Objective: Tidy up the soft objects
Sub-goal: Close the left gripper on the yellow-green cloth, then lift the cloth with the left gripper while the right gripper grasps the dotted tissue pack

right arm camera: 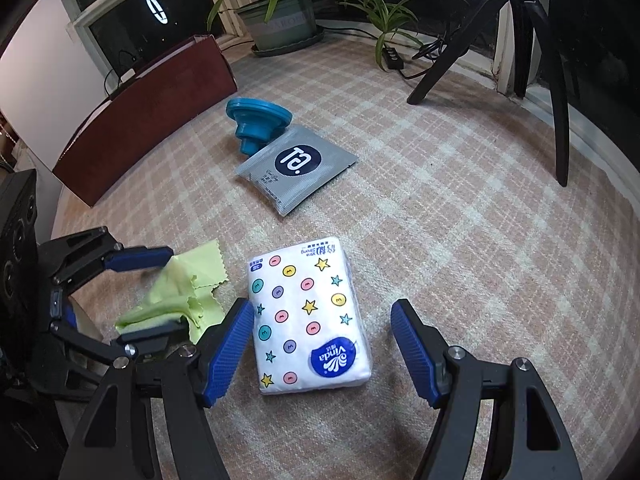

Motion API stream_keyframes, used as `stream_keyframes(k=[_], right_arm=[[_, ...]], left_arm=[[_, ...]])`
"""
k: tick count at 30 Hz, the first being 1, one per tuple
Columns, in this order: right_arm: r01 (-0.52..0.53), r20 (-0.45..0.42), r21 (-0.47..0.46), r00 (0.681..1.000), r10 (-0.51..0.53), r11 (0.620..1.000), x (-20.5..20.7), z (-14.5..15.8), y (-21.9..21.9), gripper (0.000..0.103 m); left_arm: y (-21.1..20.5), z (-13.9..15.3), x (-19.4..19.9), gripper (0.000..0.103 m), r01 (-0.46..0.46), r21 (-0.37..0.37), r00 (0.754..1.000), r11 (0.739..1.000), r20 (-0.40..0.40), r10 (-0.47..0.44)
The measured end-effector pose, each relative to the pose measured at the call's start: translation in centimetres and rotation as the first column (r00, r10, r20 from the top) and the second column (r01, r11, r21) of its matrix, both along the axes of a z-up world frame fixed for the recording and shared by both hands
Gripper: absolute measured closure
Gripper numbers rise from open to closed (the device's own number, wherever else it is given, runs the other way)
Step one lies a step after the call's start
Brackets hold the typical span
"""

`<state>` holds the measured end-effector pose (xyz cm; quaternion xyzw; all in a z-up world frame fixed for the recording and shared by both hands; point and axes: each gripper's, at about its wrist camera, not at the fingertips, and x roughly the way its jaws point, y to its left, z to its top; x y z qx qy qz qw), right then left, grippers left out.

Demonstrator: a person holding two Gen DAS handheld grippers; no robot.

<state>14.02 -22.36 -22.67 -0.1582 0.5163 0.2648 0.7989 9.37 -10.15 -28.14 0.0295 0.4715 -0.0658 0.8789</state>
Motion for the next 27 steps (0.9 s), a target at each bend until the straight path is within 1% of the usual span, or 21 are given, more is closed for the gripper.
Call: stream_keyframes(k=[2,5,7,10,14,17,21,23,25,26,27], right_arm=[[-0.003,0.006,-0.004,1.0,0.003,1.0,0.0,0.0,0.1,0.035],[-0.009,0.01,-0.009,1.0,0.009,1.0,0.0,-0.1,0.2,0.035],[-0.011,0.012,-0.009,1.0,0.011,1.0,0.0,-0.2,0.3,0.035],[-0.018,0.014,-0.019,1.0,0.018,1.0,0.1,-0.4,0.6,0.035],[-0.022,0.014,-0.048,1.0,0.023,0.999,0.2,-0.9,1.0,0.036],[-0.027,0.02,-0.061,0.999,0.029,0.998,0.2,-1.0,1.1,0.035],[-0.028,0.028,-0.069,0.999,0.03,0.997,0.3,-1.0,1.2,0.036],[-0.027,0.03,-0.066,0.999,0.029,0.997,0.3,-1.0,1.2,0.039],[-0.028,0.032,-0.064,0.999,0.03,0.998,0.3,-1.0,1.3,0.05],[-0.028,0.031,-0.066,0.999,0.03,0.997,0.3,-1.0,1.4,0.053],[-0.027,0.033,-0.07,0.999,0.029,0.997,0.3,-1.0,1.5,0.054]], left_arm=[[-0.5,0.0,0.1,0.063,0.019,0.002,1.0,1.0,0.011,-0.019],[-0.5,0.1,0.1,0.079,0.012,-0.018,1.0,1.0,0.022,-0.012],[-0.1,0.1,0.2,0.083,0.0,-0.041,1.0,0.999,0.025,0.001],[0.1,0.1,0.2,0.091,-0.007,-0.047,0.999,0.999,0.031,0.008],[-0.3,0.1,0.1,0.095,0.002,-0.051,0.999,0.999,0.032,-0.001],[-0.3,0.1,0.2,0.096,0.001,-0.057,0.999,0.998,0.037,0.001],[0.0,0.1,0.2,0.096,-0.019,-0.086,0.999,0.996,0.037,0.022],[0.0,0.1,0.2,0.096,-0.024,-0.089,0.999,0.996,0.038,0.027],[0.0,0.1,0.1,0.096,-0.027,-0.091,0.999,0.995,0.04,0.03],[0.0,0.1,0.1,0.096,-0.03,-0.095,0.999,0.995,0.04,0.034],[0.1,0.1,0.1,0.096,-0.033,-0.101,0.998,0.994,0.041,0.038]])
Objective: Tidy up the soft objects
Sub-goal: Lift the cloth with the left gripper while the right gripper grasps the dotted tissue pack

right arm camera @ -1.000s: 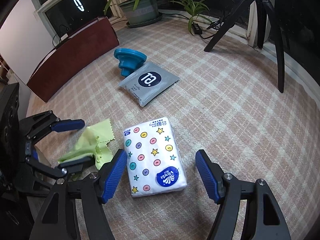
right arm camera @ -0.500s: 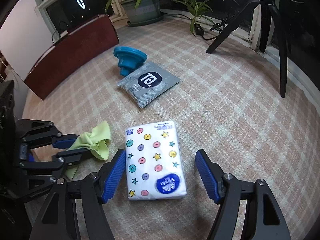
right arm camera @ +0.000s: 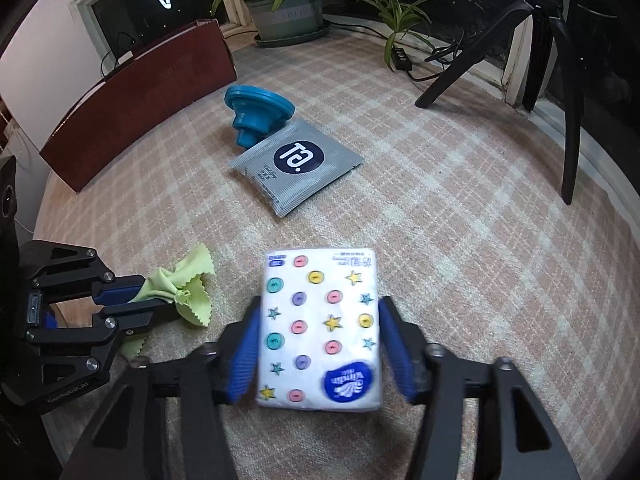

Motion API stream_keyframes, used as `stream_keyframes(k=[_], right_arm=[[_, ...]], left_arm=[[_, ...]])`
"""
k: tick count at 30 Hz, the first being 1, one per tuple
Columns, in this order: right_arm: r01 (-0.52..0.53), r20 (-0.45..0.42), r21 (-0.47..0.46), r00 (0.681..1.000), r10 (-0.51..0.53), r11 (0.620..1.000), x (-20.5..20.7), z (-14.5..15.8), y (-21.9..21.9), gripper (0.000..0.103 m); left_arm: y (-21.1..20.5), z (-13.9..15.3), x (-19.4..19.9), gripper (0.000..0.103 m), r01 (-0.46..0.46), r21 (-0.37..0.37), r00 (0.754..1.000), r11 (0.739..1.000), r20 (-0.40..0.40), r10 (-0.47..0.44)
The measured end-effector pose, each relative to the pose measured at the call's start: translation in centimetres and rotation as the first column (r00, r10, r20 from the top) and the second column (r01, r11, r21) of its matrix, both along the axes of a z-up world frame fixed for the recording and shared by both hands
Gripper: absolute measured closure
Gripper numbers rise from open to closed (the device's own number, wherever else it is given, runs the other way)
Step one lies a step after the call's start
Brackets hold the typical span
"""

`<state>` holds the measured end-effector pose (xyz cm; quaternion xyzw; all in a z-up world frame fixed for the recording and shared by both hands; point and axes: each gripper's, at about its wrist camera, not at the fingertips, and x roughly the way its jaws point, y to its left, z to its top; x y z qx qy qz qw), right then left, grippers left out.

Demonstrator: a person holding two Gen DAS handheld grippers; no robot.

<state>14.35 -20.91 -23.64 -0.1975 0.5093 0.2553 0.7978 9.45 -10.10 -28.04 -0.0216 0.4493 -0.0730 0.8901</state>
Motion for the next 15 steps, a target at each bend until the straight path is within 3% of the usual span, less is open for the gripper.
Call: stream_keyframes(k=[15], right_arm=[[0.02,0.003,0.001,1.0,-0.02,1.0,-1.4,0.7,0.3,0.055]], left_arm=[[1.1,0.8,-1.0,0.097,-0.047,-0.047,0.999,0.998,0.013,0.047]])
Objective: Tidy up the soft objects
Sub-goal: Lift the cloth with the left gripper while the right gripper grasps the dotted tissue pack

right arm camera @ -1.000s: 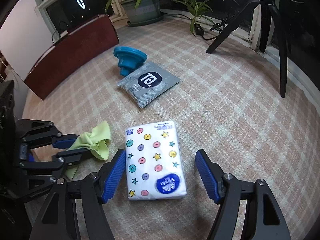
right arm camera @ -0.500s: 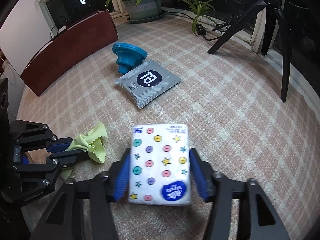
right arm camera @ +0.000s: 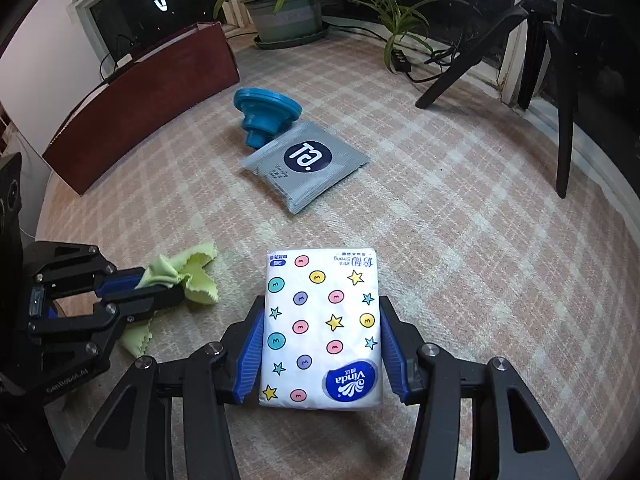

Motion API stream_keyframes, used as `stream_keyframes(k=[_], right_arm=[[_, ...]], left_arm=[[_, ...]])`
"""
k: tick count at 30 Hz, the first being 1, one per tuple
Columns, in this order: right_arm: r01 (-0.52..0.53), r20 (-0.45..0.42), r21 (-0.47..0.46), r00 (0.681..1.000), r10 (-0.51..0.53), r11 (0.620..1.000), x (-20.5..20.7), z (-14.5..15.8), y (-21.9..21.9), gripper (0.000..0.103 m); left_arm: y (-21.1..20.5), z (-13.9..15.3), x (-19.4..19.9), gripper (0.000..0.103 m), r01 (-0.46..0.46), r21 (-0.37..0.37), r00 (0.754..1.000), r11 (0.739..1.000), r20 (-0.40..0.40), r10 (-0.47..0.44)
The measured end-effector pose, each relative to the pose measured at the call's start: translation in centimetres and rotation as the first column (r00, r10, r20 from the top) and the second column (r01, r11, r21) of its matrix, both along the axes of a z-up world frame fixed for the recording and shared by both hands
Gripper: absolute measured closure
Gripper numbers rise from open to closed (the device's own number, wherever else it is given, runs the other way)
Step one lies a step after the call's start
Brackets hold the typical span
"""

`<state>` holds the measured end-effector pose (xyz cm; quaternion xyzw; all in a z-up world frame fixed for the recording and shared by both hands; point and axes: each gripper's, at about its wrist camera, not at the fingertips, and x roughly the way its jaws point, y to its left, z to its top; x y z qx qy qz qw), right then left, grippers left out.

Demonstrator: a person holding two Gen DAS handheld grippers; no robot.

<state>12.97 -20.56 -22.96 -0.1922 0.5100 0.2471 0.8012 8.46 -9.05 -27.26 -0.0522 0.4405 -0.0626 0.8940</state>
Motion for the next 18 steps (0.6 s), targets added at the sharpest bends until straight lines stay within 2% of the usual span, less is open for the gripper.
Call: stream_keyframes(k=[8,18], right_arm=[[0.002,0.019,-0.004,1.0,-0.002,1.0,-1.4,1.1,0.1,0.055],[-0.023,0.063,0.01,0.998,0.023,1.0,-4.3,3.9,1.6,0.055]], left_arm=[[1.0,1.1,-1.1,0.097,-0.03,-0.014,0.999,0.999,0.018,0.031],[2.4,4.2,-4.2,0.097,-0.048,0.002,0.997,0.999,0.061,0.047]])
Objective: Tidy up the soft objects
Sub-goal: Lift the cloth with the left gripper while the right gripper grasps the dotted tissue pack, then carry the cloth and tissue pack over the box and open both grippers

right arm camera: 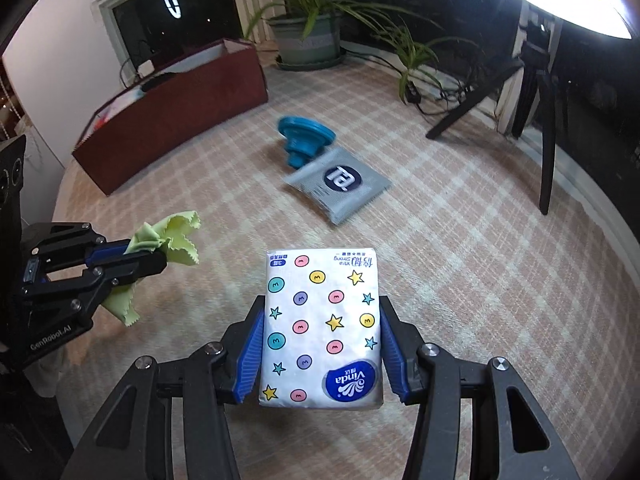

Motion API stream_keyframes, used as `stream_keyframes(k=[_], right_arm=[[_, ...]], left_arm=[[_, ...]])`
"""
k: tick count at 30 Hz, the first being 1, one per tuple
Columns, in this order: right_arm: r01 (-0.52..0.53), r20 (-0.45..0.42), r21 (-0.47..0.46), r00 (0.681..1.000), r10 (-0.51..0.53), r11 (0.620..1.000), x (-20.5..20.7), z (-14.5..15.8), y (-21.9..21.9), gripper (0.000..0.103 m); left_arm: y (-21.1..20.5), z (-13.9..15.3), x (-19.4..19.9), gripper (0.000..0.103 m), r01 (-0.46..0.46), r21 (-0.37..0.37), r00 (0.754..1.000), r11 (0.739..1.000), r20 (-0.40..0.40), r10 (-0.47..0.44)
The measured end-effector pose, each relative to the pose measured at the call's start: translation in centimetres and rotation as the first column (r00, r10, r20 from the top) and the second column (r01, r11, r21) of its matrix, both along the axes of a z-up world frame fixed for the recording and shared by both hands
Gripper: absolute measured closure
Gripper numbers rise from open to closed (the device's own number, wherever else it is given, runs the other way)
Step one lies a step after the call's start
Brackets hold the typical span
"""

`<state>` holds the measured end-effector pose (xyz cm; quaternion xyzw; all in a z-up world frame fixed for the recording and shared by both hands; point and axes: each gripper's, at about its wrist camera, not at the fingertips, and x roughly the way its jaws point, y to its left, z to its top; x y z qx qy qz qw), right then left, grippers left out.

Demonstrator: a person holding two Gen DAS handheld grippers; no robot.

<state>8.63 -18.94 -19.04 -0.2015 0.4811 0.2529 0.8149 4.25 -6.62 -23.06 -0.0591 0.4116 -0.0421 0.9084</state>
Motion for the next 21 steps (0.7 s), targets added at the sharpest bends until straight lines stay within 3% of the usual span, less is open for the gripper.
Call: stream_keyframes(k=[9,21], right_arm=[[-0.063,0.058,0.028,0.996,0.061,0.998,-2.1,3.3,4.6,0.055],[-0.101,0.115,0.062,0.989,0.093,0.993,-0.6,6.4,13.8,0.055]], left_arm=[[3.4,4.6,-2.2,0.097,-0.013,0.006,0.998,1.0,0.056,0.013],[13.5,9.4,-3.2,0.097,-0.101,-0.007,0.992,0.995,0.081,0.101]])
